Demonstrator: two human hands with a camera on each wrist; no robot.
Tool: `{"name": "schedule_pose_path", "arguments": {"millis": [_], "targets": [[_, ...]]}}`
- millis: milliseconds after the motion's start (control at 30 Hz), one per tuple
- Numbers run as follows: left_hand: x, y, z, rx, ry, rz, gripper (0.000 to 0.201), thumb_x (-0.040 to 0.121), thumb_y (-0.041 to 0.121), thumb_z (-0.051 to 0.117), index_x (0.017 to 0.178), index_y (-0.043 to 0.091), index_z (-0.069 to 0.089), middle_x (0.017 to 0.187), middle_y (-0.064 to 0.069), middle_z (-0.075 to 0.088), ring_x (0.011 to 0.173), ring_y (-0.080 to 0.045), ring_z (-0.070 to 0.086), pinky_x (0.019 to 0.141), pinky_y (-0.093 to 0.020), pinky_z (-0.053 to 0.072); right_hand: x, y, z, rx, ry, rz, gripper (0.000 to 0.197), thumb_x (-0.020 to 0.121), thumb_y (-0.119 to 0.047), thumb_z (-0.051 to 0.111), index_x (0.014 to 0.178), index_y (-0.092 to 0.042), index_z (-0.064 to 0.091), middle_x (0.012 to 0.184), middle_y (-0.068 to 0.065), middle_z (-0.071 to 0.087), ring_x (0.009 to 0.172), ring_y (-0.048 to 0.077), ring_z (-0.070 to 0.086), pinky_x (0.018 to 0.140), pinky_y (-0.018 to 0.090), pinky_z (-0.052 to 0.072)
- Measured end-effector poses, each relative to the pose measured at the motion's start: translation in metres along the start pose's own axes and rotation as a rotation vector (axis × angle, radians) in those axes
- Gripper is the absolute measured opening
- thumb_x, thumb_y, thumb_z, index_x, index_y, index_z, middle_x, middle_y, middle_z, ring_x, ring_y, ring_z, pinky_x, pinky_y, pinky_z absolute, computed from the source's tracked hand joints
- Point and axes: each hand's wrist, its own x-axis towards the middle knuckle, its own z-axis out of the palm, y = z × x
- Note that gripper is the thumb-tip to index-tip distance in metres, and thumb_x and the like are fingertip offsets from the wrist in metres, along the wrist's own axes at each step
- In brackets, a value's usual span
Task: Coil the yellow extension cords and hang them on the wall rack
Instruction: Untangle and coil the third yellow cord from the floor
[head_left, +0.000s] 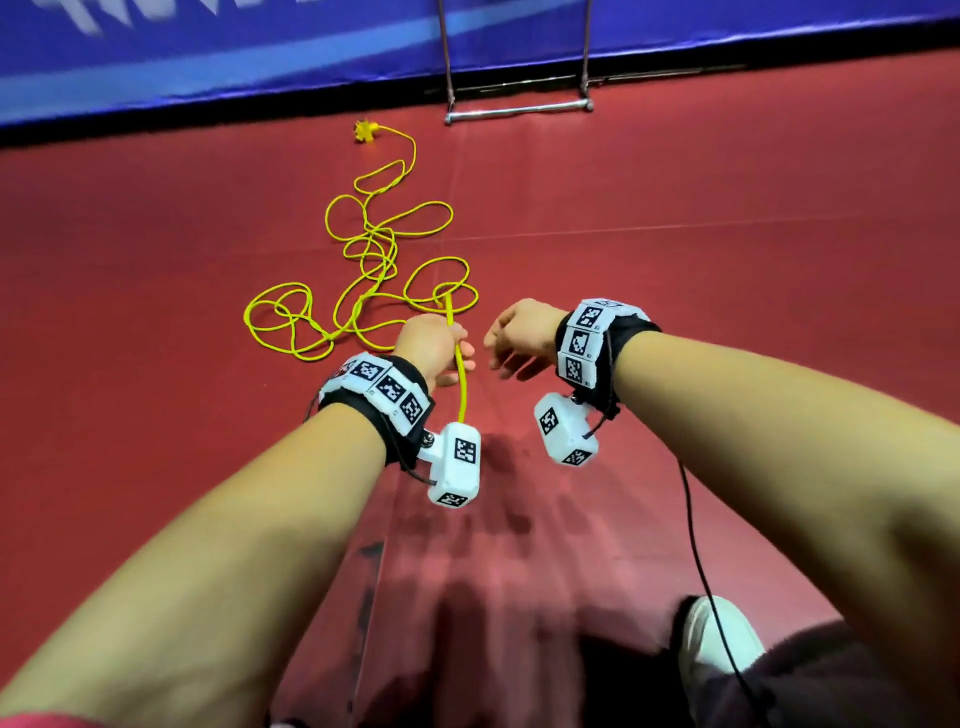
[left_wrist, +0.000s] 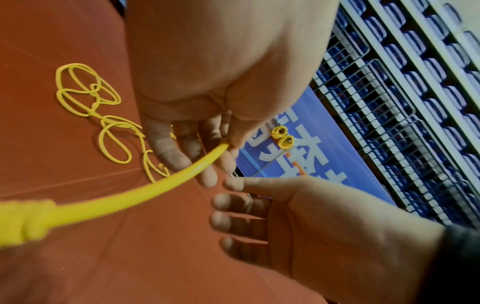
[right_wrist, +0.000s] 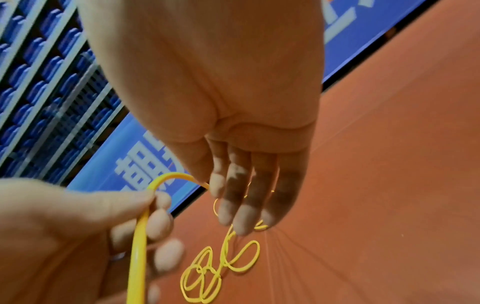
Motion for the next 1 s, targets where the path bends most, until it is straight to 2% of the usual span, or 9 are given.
{"name": "schedule_pose_path", "arguments": {"millis": [67,167,233,367,567,633,733,867,1000], "targets": [[-0.017,0.009,-0.001,0.077,-0.071,0.076,0.017,0.103,0.012,0.042,0.088,0.015,0.05,0.067,-0.002,0.056,0.049,-0.012,0.057,0.051,-0.021,0.041,-0.009,-0.013,-0.007,0.177,0.065,0.021,0.017,0.102,-0.023,0.045,0.1,-0.009,0.055,0.074,0.009,0.066,0.058,0.023,0.064,0.058,0.027,0.049],[-0.044,0.019,0.001,0.226,-0.195,0.181,0.025,0.103,0.011,0.043,0.08,0.016,0.05,0.066,-0.003,0.055,0.05,-0.014,0.057,0.051,-0.023,0.042,-0.025,-0.03,-0.014,0.334,0.072,0.045,0.042,0.104,-0.043,0.037,0.085,-0.008,0.05,0.07,0.009,0.058,0.058,0.023,0.058,0.059,0.03,0.048],[-0.061,0.022,0.004,0.28,-0.275,0.216,0.025,0.103,0.01,0.044,0.08,0.015,0.051,0.065,-0.004,0.055,0.054,-0.017,0.058,0.053,-0.025,0.044,-0.037,-0.034,-0.015,0.368,0.05,0.067,0.042,0.104,-0.04,0.038,0.08,-0.008,0.049,0.069,0.01,0.054,0.06,0.024,0.055,0.061,0.033,0.049],[-0.088,0.025,0.004,0.327,-0.383,0.22,0.017,0.101,0.01,0.049,0.086,0.013,0.055,0.07,-0.005,0.059,0.059,-0.018,0.061,0.054,-0.024,0.049,-0.057,-0.03,-0.022,0.389,0.041,0.09,0.03,0.106,-0.022,0.038,0.083,-0.009,0.052,0.07,0.009,0.057,0.065,0.023,0.056,0.066,0.036,0.049],[-0.1,0.035,-0.001,0.408,-0.341,0.158,0.015,0.093,0.006,0.057,0.084,0.018,0.06,0.086,-0.006,0.066,0.068,-0.016,0.061,0.056,-0.026,0.046,-0.077,-0.032,-0.028,0.351,0.02,0.017,0.028,0.106,-0.013,0.034,0.084,-0.009,0.05,0.068,0.008,0.053,0.065,0.024,0.058,0.065,0.034,0.049],[-0.093,0.042,-0.003,0.355,-0.252,0.129,0.014,0.092,0.004,0.055,0.088,0.016,0.059,0.087,-0.003,0.065,0.066,-0.015,0.059,0.055,-0.025,0.045,-0.077,-0.033,-0.03,0.334,0.004,-0.028,0.025,0.105,-0.01,0.034,0.087,-0.01,0.051,0.068,0.008,0.053,0.067,0.023,0.059,0.064,0.033,0.048],[-0.076,0.049,-0.003,0.146,-0.15,0.073,0.009,0.097,0.018,0.049,0.097,0.015,0.058,0.09,-0.003,0.065,0.069,-0.015,0.059,0.06,-0.028,0.048,-0.075,-0.032,-0.034,0.302,-0.021,-0.079,0.028,0.105,-0.005,0.032,0.09,-0.011,0.054,0.07,0.005,0.053,0.066,0.019,0.06,0.063,0.032,0.047],[-0.047,0.047,0.0,-0.192,-0.137,-0.065,0.029,0.101,0.041,0.042,0.099,0.013,0.05,0.091,-0.007,0.069,0.088,-0.029,0.067,0.07,-0.037,0.052,-0.067,-0.023,-0.036,0.202,-0.069,-0.184,0.028,0.101,0.004,0.039,0.088,-0.007,0.062,0.065,0.005,0.061,0.057,0.015,0.064,0.061,0.029,0.047],[-0.027,0.049,-0.002,-0.479,-0.15,-0.218,0.036,0.105,0.037,0.036,0.094,0.007,0.052,0.084,-0.008,0.063,0.076,-0.024,0.065,0.057,-0.034,0.053,-0.065,-0.014,-0.041,-0.071,-0.215,-0.26,0.018,0.096,0.005,0.051,0.1,-0.002,0.067,0.074,0.007,0.067,0.066,0.016,0.064,0.065,0.028,0.048]]}}
